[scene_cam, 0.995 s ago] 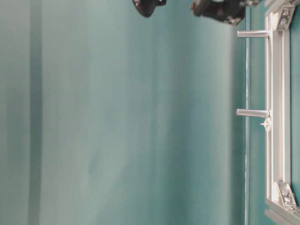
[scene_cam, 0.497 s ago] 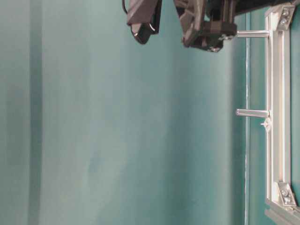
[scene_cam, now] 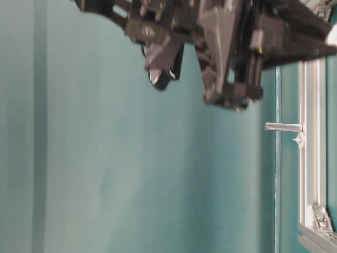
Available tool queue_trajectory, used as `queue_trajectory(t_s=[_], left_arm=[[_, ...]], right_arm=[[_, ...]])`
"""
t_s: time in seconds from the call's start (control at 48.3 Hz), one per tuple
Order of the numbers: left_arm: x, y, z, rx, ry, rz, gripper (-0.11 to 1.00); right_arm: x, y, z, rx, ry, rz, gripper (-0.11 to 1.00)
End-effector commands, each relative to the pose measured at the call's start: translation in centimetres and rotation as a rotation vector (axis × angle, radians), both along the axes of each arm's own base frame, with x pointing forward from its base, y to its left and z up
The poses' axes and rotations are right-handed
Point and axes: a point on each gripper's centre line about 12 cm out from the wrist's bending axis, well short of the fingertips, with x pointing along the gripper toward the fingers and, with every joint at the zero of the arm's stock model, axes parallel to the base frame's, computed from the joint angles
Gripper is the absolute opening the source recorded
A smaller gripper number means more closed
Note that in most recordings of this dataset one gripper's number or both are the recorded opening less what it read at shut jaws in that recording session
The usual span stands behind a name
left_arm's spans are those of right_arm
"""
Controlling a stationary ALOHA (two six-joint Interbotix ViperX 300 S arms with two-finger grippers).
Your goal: Move the cable alternately left and right between 8 closely spaced pins so it hooks onto each one.
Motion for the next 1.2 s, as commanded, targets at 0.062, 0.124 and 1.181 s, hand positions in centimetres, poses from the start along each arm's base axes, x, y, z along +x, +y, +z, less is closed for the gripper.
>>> queue_trajectory(t_s=[0.062, 0.124, 1.181], left_arm=[[0.2, 0.1, 0.4, -0.003, -0.009, 0.006, 0.0], [0.2, 0.1, 0.4, -0.003, -0.011, 0.006, 0.0], [0.2, 0.1, 0.3, -0.003, -0.009, 0.006, 0.0]], right_arm=[[1.8, -0.2, 1.5, -0.006, -0.05, 0.019, 0.13], [2.0, -0.2, 1.5, -0.006, -0.052, 0.019, 0.13], [2.2, 7.1, 2.1, 0.089, -0.083, -0.01, 0.13]])
